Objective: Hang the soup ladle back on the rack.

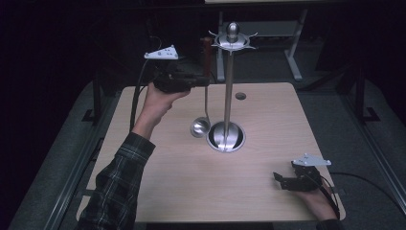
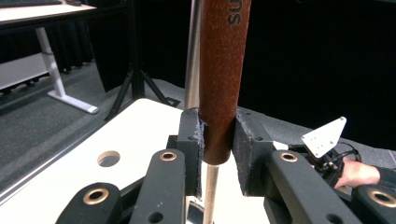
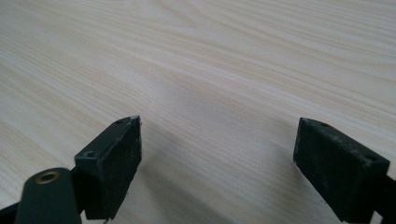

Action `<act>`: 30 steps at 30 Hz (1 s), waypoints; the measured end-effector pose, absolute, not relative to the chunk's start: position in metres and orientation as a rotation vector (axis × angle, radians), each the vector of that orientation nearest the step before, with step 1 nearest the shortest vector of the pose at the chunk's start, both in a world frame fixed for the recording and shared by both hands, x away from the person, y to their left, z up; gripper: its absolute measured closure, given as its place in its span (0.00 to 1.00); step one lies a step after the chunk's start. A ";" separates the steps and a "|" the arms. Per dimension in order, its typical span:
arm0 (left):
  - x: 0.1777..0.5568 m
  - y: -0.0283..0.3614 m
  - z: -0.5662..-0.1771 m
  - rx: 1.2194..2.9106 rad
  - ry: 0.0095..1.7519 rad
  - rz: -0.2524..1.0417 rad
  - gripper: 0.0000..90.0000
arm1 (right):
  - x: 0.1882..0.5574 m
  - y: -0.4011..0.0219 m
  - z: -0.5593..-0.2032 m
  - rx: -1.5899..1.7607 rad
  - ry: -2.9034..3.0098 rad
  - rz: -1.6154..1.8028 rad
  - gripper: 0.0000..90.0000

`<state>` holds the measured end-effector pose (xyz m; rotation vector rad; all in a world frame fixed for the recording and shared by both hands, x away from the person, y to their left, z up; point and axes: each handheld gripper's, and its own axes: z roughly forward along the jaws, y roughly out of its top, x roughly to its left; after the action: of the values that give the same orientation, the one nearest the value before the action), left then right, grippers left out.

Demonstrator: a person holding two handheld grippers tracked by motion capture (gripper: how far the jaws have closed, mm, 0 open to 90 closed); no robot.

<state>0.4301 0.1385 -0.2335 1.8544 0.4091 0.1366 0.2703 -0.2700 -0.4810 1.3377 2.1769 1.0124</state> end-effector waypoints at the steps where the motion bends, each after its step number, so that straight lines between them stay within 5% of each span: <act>1: 0.430 0.137 -0.234 1.864 0.402 0.139 0.82 | 0.270 -0.270 -0.481 1.338 2.178 1.012 0.17; 20: 0.427 0.140 -0.238 1.845 0.393 0.154 0.80 | 0.269 -0.270 -0.481 1.334 2.179 1.014 0.17; 30: 0.411 0.166 -0.233 1.877 0.425 0.228 0.61 | 0.268 -0.270 -0.481 1.335 2.176 1.011 0.17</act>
<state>0.4107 0.1656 -0.2329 1.8772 0.4249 0.2277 0.2682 -0.2696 -0.4809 1.3354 2.1763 1.0114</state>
